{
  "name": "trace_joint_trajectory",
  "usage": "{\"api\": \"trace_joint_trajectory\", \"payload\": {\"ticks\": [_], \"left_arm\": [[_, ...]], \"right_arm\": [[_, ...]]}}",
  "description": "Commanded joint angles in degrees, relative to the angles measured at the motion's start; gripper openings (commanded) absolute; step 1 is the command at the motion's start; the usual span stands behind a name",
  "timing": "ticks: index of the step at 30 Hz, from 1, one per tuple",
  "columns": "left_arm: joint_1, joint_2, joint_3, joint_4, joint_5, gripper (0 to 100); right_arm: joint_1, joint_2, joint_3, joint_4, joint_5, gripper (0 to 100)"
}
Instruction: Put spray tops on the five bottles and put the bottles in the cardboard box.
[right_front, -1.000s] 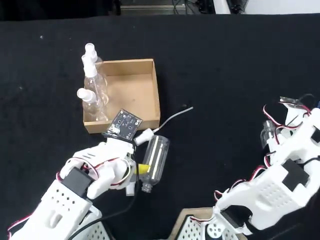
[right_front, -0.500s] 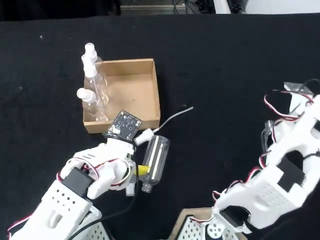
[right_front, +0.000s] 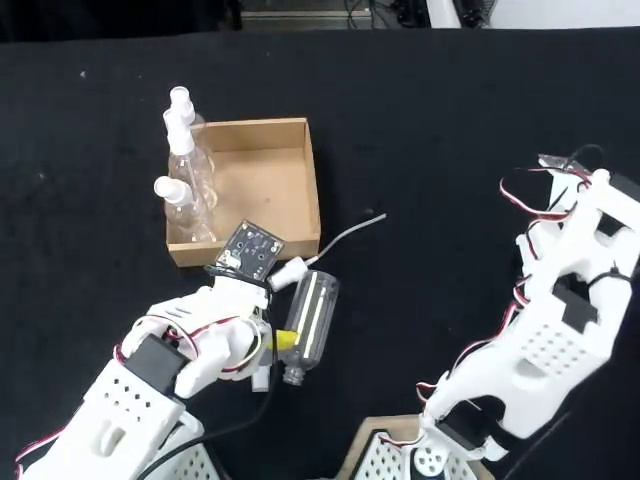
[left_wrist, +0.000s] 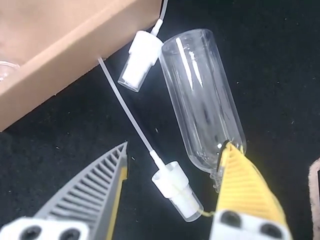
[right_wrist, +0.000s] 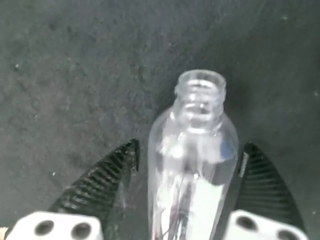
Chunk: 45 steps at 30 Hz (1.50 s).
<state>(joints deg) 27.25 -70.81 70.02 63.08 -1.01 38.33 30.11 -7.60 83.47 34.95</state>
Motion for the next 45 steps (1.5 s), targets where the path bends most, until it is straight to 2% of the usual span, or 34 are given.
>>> {"api": "trace_joint_trajectory", "payload": {"ticks": [1, 6, 12, 20, 24, 30, 38, 45], "left_arm": [[-0.31, 0.09, -0.84, -0.88, -0.26, 27], [-0.31, 0.09, -0.84, -0.88, -0.26, 27], [-0.31, 0.09, -0.84, -0.88, -0.26, 27], [-0.31, 0.09, -0.48, -0.88, -0.26, 27], [0.22, 0.09, 1.10, -1.41, -0.26, 27], [-0.31, 0.09, 1.36, -1.41, -0.35, 27], [-0.40, 0.70, 2.51, 3.34, -0.35, 27], [-0.40, 0.70, 5.85, 3.43, -8.18, 27]], "right_arm": [[0.70, 0.48, -5.41, 0.70, 0.00, 28.4], [0.26, 2.51, -4.53, 0.79, 4.48, 13.4], [0.70, -1.19, -7.25, 1.14, 4.84, 0.8], [-2.11, -18.42, -8.40, 13.19, 4.84, 1.5], [-2.90, -27.30, -2.77, 13.19, 2.02, 1.5], [-4.66, -40.13, 11.30, 9.05, 1.67, 1.5], [-10.37, -53.76, 26.24, 8.09, 1.58, 1.5], [-10.55, -60.44, 30.29, 7.91, 1.58, 1.5]]}}
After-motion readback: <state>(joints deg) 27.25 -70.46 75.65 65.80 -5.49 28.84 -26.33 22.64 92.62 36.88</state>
